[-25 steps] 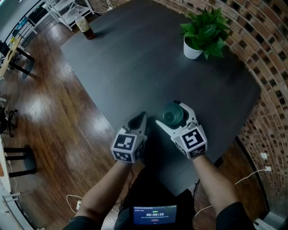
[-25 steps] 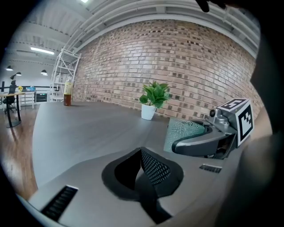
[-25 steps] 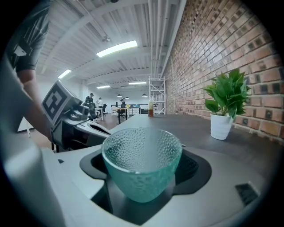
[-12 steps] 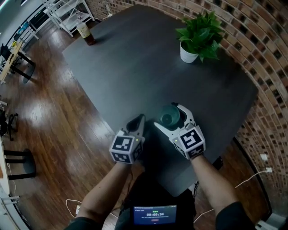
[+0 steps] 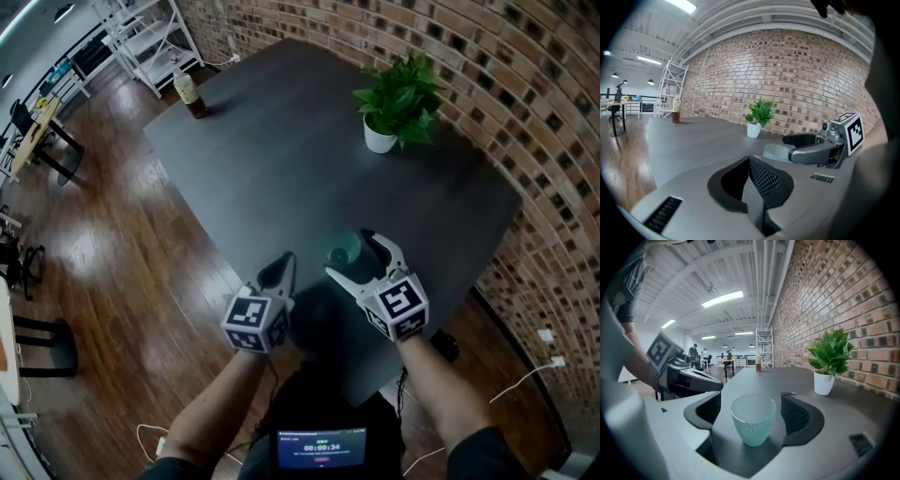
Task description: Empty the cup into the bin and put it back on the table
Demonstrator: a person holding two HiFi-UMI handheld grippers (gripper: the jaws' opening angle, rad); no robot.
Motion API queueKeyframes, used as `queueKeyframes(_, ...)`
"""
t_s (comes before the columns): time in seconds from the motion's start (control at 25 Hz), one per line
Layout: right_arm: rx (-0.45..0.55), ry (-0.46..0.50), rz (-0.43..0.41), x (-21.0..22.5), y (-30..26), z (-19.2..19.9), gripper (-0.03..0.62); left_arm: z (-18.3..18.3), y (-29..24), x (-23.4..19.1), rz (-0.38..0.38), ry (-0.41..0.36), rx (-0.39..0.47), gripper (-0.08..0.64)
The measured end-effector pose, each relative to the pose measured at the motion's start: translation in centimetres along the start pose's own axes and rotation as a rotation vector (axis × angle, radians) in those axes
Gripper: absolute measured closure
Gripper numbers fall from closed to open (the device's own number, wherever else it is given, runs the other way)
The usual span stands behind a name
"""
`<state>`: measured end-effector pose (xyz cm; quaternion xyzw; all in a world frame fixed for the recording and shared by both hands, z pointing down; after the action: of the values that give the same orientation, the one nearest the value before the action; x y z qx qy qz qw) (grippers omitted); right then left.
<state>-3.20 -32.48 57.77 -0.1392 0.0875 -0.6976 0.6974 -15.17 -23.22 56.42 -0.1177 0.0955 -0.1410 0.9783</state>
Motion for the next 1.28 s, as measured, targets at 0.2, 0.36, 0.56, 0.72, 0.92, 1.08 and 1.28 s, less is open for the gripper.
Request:
queueKeyframes(0.2, -0.011, 0.001, 0.007, -1.8, 3.5, -2.7, 0.181, -3.8, 3.2, 2.6, 0.041, 0.023, 0.069, 0.558)
queueKeyframes(0.36, -0.001, 0.023, 0.013, -2.8, 6.6, -5.0, 0.182, -7.0, 5.6, 4.6, 0.071, 0.001, 0.11, 0.558)
queueKeyframes(0.56, 0.025, 0.034, 0.014, -4.8, 10.8, -7.1, 0.235, -9.3, 8.5, 6.6, 0.094, -0.026, 0.165, 0.558)
queueKeyframes(0.72, 0.031, 0.05, -0.004, -6.2, 13.4, -7.4, 0.311, -10.3, 10.7, 8.8, 0.118, -0.019, 0.175, 0.558)
queueKeyframes(0.92, 0.04, 0.037, -0.001, -8.1, 16.3, -7.6, 0.361, -10.5, 12.6, 11.4, 0.159, -0.043, 0.174, 0.558)
queueKeyframes(1.08, 0.058, 0.052, 0.001, -9.7, 18.1, -8.3, 0.407, -9.9, 14.2, 12.3, 0.175, -0.011, 0.165, 0.558)
queueKeyframes(1.28, 0.102, 0.036, 0.022, -11.1, 20.3, -9.7, 0.42, -10.0, 15.8, 12.9, 0.199, -0.025, 0.169, 0.558)
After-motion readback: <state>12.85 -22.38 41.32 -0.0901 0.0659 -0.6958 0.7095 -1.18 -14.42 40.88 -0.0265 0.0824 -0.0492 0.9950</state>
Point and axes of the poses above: the fingertips, and each gripper's own axes: y backward along the fingers, x to its right, z out of its underside, the point moved 5 cm from there along y, backward along the fingers, and after that the axes turned 9 degrees about -z, right-handed, at the moved point
